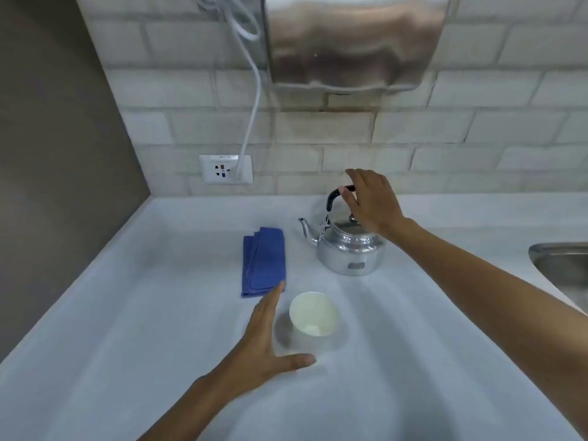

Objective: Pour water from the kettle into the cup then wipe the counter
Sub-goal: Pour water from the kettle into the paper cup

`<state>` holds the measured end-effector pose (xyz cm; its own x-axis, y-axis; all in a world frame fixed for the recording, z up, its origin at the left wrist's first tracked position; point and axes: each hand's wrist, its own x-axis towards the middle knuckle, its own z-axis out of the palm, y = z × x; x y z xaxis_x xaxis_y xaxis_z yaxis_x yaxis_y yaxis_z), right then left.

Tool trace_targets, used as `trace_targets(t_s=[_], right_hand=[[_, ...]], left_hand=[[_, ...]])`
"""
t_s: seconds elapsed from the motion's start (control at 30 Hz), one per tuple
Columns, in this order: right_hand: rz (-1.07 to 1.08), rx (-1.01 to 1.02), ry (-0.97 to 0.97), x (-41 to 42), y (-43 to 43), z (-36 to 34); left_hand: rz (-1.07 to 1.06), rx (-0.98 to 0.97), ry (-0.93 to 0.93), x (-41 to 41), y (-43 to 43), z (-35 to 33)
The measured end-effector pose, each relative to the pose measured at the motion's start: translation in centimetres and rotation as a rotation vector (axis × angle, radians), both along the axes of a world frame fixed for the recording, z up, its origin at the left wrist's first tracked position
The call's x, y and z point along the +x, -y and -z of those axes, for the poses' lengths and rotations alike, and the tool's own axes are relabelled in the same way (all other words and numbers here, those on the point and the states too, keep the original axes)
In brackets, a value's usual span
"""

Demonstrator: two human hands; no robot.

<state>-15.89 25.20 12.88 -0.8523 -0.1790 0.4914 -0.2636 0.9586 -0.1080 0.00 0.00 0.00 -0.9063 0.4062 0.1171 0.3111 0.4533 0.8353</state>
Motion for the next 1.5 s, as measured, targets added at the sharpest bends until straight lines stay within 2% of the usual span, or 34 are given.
trace_targets(t_s=[0.27, 0.43, 0.6, 0.97, 1.5], right_hand=[[0.051, -0.007, -0.007, -2.2, 0.7, 0.4], [0.138, -0.1, 0.18, -4.0, 0.9, -0.5], [0.194, -0.102, 0.219, -4.5, 1.1, -1.1], [0.143, -0.156, 0.093, 0.1, -1.0, -2.7], [-0.009, 0.223, -0.059, 10.1, -0.2, -5.7]], left_hand=[[0.002, 0.136, 0.142, -1.1, -2.5, 1.1], [-0.046, 0.18, 0.153, -1.6, -3.6, 1.0], [-0.134, 0.222, 0.167, -1.5, -3.9, 1.9], [-0.168, 0.182, 0.143, -1.8, -3.9, 2.7], [-0.171, 0.187, 0.081, -1.8, -4.0, 2.6]])
